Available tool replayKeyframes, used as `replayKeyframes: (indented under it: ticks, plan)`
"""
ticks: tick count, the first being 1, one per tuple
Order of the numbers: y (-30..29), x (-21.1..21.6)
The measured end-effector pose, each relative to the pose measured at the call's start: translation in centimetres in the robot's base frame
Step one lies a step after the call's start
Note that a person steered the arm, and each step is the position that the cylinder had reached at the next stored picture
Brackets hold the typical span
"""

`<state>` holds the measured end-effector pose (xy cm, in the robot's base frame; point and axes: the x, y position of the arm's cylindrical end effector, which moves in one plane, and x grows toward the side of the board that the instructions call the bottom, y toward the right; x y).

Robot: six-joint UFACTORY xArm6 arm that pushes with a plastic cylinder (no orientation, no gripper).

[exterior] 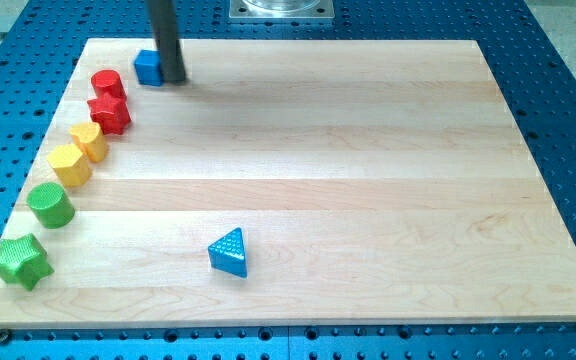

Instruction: Slide the blue cube to the top of the red circle

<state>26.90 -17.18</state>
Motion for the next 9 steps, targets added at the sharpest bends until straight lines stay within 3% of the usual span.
replayKeyframes:
  ticks: [1, 2, 3, 4, 6, 8, 9]
  plan:
    - [-1.9, -0.7]
    - [1.9, -3.5]
    - [0.5, -7.8]
    - [-4.2, -7.3]
    - [-5.2, -3.8]
    - [-11.8, -4.4]
    - [-10.6, -1.9]
